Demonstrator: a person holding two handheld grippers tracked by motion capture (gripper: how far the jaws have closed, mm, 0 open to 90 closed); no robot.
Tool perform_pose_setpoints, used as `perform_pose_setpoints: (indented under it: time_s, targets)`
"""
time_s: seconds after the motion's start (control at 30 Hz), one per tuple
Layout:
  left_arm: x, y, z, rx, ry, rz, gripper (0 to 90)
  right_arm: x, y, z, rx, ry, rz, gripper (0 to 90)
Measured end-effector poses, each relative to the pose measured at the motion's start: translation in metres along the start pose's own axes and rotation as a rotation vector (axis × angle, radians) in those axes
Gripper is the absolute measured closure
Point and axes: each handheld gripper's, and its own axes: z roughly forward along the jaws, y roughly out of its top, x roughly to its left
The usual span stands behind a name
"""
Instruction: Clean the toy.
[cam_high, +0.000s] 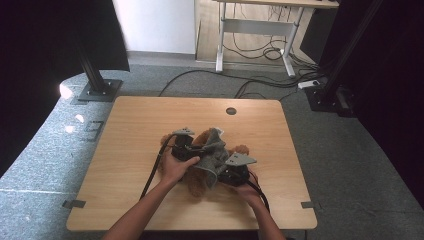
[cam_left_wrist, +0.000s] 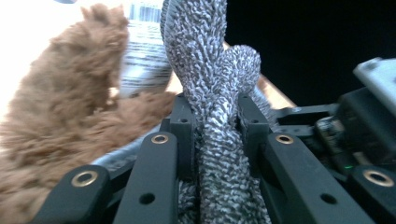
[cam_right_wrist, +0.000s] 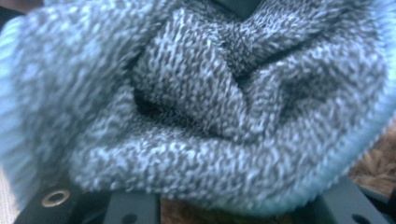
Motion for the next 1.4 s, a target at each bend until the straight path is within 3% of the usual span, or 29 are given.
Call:
perform_pose_setpoints:
  time_s: [0.1, 0.33, 0.4, 0.5, 0.73, 0.93, 1.03, 1.1, 1.13, 1.23, 1.27, 1.33, 1.4]
  targets:
    - [0.001, -0.005, -0.006, 0.002, 0.028, 0.012, 73.9, 0.002, -0.001, 0.000, 0.004, -0.001, -0.017, 58.4]
    - [0.014, -0.025, -0.030, -0.013, 0.121, 0.047, 74.8, 0.004, -0.004, -0.002, -0.006, -0.001, -0.004, 58.6]
    - [0.019, -0.031, -0.038, -0.025, 0.123, 0.038, 75.0, 0.004, -0.004, -0.002, -0.006, 0.004, -0.007, 59.0]
    - [0.020, -0.036, -0.048, -0.037, 0.144, 0.059, 75.2, 0.007, -0.004, -0.003, -0.006, 0.003, -0.019, 59.4]
    - [0.021, -0.045, -0.066, -0.065, 0.133, 0.055, 75.5, 0.010, -0.007, -0.006, -0.012, 0.010, -0.029, 59.8]
    - [0.028, -0.051, -0.092, -0.110, 0.142, 0.042, 75.4, 0.009, -0.008, -0.007, -0.022, 0.018, -0.022, 59.9]
    - [0.037, -0.055, -0.108, -0.139, 0.178, 0.030, 75.4, 0.007, -0.009, -0.007, -0.029, 0.021, -0.010, 60.0]
    - [0.047, -0.060, -0.118, -0.133, 0.236, 0.024, 75.4, 0.006, -0.009, -0.007, -0.035, 0.022, -0.002, 60.1]
    - [0.055, -0.064, -0.121, -0.122, 0.260, 0.009, 75.5, 0.006, -0.010, -0.007, -0.036, 0.021, 0.000, 60.2]
    - [0.087, -0.083, -0.125, -0.103, 0.259, -0.099, 75.5, 0.005, -0.010, -0.007, -0.042, 0.027, 0.007, 60.3]
    - [0.091, -0.086, -0.125, -0.099, 0.262, -0.113, 75.5, 0.005, -0.010, -0.007, -0.042, 0.026, 0.006, 60.3]
    - [0.108, -0.097, -0.126, -0.045, 0.316, -0.146, 75.5, 0.004, -0.011, -0.007, -0.043, 0.025, 0.009, 60.4]
    - [0.120, -0.104, -0.128, -0.041, 0.287, -0.203, 75.6, 0.003, -0.011, -0.008, -0.046, 0.026, 0.018, 60.5]
